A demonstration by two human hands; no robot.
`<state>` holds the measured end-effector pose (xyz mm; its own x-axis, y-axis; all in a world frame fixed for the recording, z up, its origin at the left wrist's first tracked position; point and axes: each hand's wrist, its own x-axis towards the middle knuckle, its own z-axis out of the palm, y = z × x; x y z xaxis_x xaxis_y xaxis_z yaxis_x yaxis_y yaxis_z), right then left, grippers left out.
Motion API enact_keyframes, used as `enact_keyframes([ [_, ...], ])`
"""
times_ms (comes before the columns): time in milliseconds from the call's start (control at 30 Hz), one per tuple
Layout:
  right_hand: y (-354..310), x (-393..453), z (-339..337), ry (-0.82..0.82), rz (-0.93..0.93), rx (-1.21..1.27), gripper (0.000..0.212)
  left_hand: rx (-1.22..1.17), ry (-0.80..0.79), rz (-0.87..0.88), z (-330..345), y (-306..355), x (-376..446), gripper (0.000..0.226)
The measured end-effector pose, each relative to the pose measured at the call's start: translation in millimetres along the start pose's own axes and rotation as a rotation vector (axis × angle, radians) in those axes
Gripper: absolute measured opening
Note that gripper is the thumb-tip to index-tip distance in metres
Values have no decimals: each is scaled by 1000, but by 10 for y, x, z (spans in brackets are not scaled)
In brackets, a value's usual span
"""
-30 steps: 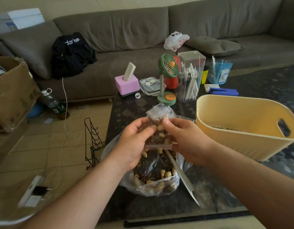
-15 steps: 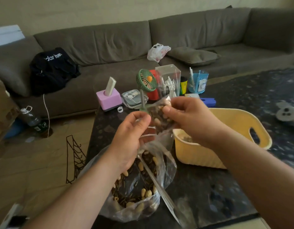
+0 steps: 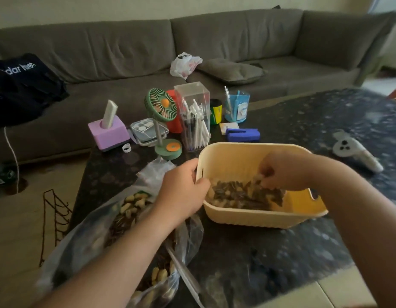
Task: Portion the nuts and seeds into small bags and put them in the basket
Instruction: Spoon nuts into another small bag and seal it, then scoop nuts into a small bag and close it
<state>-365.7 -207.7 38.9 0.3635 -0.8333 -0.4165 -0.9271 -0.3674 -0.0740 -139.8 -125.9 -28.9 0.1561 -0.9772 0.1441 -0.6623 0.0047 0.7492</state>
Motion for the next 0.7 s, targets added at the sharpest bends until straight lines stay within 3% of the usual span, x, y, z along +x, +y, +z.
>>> enact_keyframes([
  [100, -12, 78, 157, -151, 30, -151, 17, -17, 48, 74, 20, -71, -133, 42],
  [233, -21, 86, 251, -226, 90, -189, 13, -16, 75, 125, -3, -119, -202, 50],
  [333, -11, 69, 291, -189, 116, -218, 6, -12, 64, 155, -29, -127, -253, 49],
  [467, -32, 119, 399, -165, 148, -244, 23, -5, 64, 171, -35, -131, -268, 50],
  [567, -65, 139, 437, -165, 147, -196, 9, -24, 59, 166, -24, -132, -292, 53],
  [700, -125, 115, 429, -159, 102, -104, 13, -44, 38, 157, -28, -102, -339, 55],
])
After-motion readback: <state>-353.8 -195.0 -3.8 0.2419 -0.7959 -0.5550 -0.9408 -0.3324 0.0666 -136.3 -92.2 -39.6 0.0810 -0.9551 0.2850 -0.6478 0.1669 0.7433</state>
